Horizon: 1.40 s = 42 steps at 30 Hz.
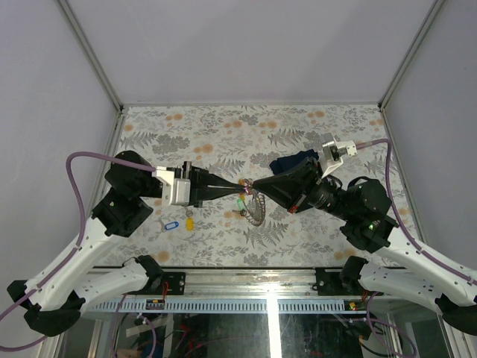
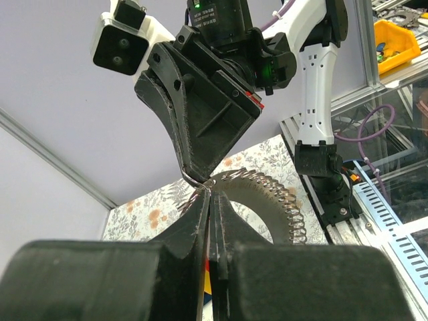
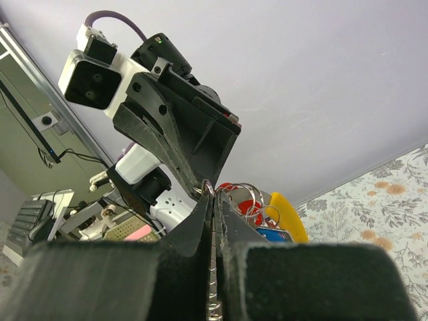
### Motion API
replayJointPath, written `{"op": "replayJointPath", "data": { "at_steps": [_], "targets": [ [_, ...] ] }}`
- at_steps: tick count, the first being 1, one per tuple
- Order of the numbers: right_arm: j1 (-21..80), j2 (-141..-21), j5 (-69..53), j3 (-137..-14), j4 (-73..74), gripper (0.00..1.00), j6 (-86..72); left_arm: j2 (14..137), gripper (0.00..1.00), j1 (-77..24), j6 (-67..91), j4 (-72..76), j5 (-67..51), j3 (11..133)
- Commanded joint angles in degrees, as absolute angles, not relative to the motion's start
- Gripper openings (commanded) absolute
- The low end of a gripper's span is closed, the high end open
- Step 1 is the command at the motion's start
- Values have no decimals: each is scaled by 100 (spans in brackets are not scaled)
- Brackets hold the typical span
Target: Put the keys on the keyring
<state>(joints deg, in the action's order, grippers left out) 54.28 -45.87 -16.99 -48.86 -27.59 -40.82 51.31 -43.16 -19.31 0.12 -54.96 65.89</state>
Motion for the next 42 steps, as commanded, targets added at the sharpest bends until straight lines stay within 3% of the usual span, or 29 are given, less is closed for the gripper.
{"op": "replayJointPath", "data": {
  "at_steps": [1,14,22,29,35,42],
  "targets": [
    [5395,-4447,-1213,-5047,-3393,0,-4143,5146,0,-4427,-2128,-360,-5663,6726],
    [5394,-4549,-1217,-4938,-3714,0,-4233,5195,1,-4439,-2274,-545,-5484,6745],
    [5397,-4698,-1151,-4787,-4462,0,-4299,5182,15,-4474,-2166,-476,-5476,6755],
    [5395,-4610,-1207,-4604,-4710,0,-3983,5034,22,-4474,-1937,-328,-5365,6702],
    [5396,-4481,-1451,-4502,-4749,0,-3495,4709,31,-4474,-1066,711,-4812,6300],
    [5402,-4474,-1843,-4424,-4977,0,-3021,4636,33,-4480,443,2711,-4265,5567]
  ]
}}
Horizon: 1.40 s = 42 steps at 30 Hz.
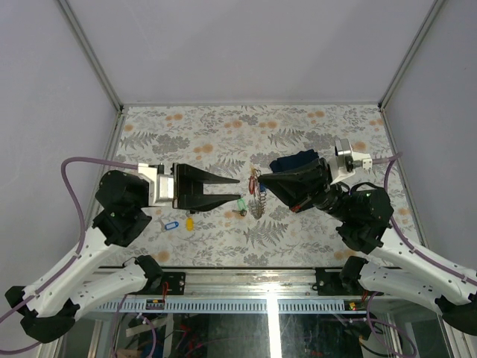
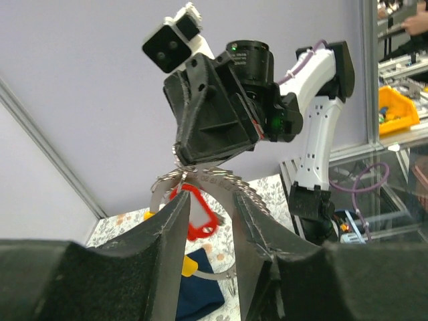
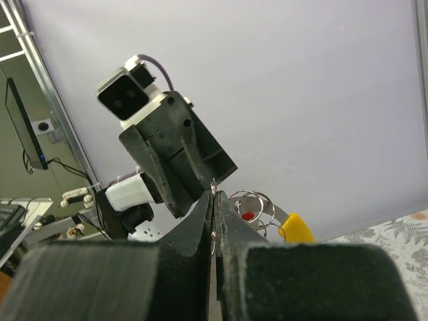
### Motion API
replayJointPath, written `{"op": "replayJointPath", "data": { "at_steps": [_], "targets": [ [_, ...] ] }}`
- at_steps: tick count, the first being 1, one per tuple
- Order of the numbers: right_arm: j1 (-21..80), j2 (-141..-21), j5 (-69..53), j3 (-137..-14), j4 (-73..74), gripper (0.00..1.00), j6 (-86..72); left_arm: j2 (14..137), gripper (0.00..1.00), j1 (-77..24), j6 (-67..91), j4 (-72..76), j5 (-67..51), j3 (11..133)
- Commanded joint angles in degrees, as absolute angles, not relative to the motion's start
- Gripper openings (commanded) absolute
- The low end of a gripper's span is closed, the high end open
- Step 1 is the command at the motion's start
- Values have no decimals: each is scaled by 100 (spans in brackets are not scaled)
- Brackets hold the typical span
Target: Put the keys on the keyring
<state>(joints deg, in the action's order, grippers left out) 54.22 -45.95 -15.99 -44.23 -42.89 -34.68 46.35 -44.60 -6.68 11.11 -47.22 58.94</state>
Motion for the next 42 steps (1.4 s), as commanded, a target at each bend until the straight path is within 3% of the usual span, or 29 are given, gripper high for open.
{"op": "replayJointPath", "data": {
  "at_steps": [1,8,42],
  "targets": [
    [5403,-4466,-1896,-4427,-4952,0,-2930,4644,33,-4474,607,2956,-4205,5489],
    [5397,-4456,-2178,-4607,-4542,0,-2384,4816,35,-4486,1249,4062,-4297,5252],
    [5397,-4408,-2198,-4600,-4667,0,-2338,5263,33,-4638,959,3392,-4246,5348]
  ]
}}
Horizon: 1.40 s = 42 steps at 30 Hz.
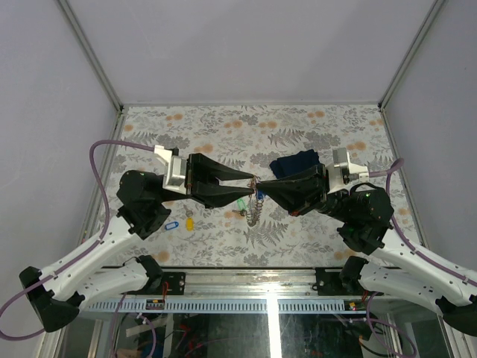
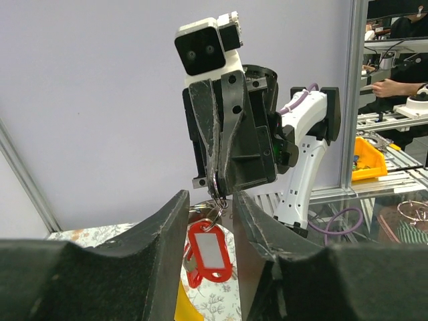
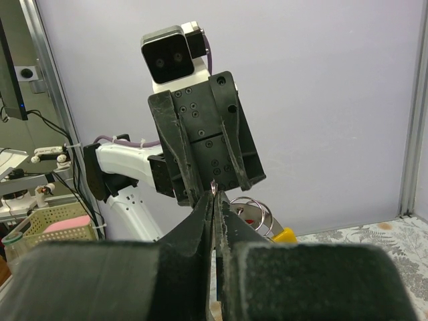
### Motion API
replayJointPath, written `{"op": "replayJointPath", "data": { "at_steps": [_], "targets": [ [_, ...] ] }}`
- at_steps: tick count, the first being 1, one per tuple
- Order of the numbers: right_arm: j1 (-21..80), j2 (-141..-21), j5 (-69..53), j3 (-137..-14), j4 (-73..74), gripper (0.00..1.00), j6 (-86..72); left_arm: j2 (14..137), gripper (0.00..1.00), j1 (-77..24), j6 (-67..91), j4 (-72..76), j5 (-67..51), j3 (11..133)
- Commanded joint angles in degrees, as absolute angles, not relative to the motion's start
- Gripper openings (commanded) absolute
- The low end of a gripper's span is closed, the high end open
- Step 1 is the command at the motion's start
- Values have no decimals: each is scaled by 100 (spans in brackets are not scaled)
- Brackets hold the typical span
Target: Put the keys on the keyring
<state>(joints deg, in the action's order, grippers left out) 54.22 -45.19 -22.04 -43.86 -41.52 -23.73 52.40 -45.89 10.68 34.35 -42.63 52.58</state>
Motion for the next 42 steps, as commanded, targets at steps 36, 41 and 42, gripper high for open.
{"op": "replayJointPath", "data": {
  "at_steps": [36,41,42],
  "targets": [
    [5398,-3867,-2596,-5597,-1175,32,-438,5316,0,-4679,-565,-712,-4063,6871],
    [5397,-4026,-2679,-6115,154,34,140,5587,0,-4682,-987,-2190,-4005,7458],
    [5395,-4069,-2716,-6160,336,34,229,5661,0,-4676,-1074,-2468,-3989,7577]
  ]
}}
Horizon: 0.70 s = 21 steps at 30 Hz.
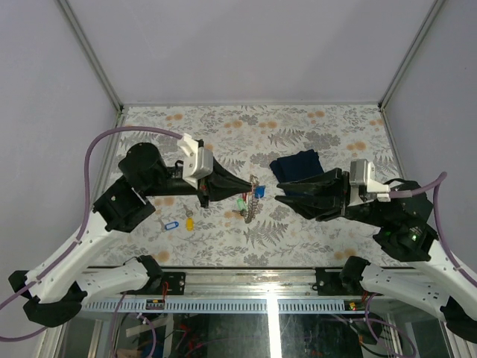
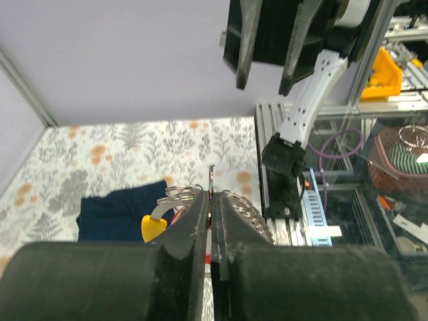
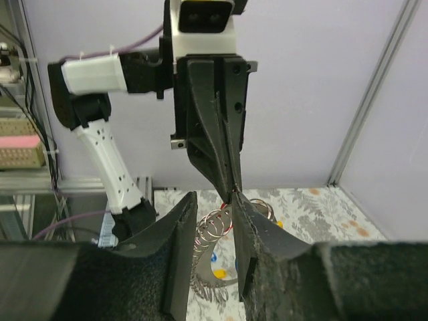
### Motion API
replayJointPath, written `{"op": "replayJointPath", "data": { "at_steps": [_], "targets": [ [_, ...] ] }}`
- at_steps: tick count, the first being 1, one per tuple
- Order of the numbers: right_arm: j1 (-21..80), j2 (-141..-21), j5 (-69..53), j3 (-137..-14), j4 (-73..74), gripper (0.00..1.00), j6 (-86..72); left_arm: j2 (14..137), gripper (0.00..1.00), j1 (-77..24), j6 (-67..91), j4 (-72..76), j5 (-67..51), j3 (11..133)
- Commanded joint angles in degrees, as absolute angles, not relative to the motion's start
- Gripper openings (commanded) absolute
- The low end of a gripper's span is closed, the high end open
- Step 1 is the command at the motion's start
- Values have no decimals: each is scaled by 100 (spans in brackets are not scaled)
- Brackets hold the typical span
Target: Put the keys on the keyring
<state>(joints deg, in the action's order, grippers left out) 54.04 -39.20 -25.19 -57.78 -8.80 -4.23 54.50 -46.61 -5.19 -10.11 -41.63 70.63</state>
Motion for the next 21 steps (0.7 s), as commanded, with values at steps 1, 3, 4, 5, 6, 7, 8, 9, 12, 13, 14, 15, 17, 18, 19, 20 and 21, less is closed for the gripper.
{"op": "replayJointPath", "data": {
  "at_steps": [1,3,4,5,6,7,8,9,12,13,14,15,17,18,19,20,21],
  "targets": [
    [5400,-4106,-2742,-6162,451,34,278,5727,0,-4677,-1152,-2779,-3959,7683],
    [5399,-4139,-2774,-6122,604,35,351,5913,0,-4676,-1344,-3394,-3850,7943],
    [5397,-4152,-2783,-6080,634,35,379,6016,0,-4682,-1458,-3736,-3789,8081],
    [5402,-4157,-2793,-6015,638,35,407,6139,0,-4677,-1570,-4072,-3708,8237],
    [5402,-4157,-2809,-5949,621,35,455,6259,0,-4680,-1694,-4520,-3633,8407],
    [5400,-4157,-2836,-5890,583,35,489,6396,0,-4684,-1835,-4890,-3524,8564],
    [5397,-4168,-2871,-5821,529,35,524,6518,0,-4694,-1960,-5215,-3400,8740],
    [5397,-4177,-2900,-5760,484,34,562,6640,0,-4712,-2067,-5498,-3264,8885],
    [5399,-4207,-2971,-5577,338,34,676,6906,0,-4819,-2284,-6142,-2836,9224],
    [5397,-4225,-2996,-5508,273,34,711,6976,0,-4878,-2344,-6291,-2718,9330],
    [5401,-4244,-3019,-5399,188,35,732,7036,0,-4937,-2383,-6429,-2625,9429],
    [5397,-4254,-3037,-5291,56,35,745,7112,0,-5000,-2429,-6543,-2554,9524],
    [5398,-4284,-3099,-5029,-301,35,736,7201,0,-5164,-2494,-6709,-2503,9698],
    [5398,-4315,-3129,-4919,-514,36,694,7244,0,-5226,-2511,-6776,-2455,9763],
    [5399,-4347,-3175,-4813,-716,36,647,7289,0,-5277,-2532,-6849,-2395,9837],
    [5398,-4398,-3221,-4736,-906,37,585,7328,0,-5315,-2547,-6921,-2355,9907],
    [5397,-4452,-3275,-4659,-1099,37,505,7354,0,-5359,-2550,-6961,-2324,9939]
  ]
}}
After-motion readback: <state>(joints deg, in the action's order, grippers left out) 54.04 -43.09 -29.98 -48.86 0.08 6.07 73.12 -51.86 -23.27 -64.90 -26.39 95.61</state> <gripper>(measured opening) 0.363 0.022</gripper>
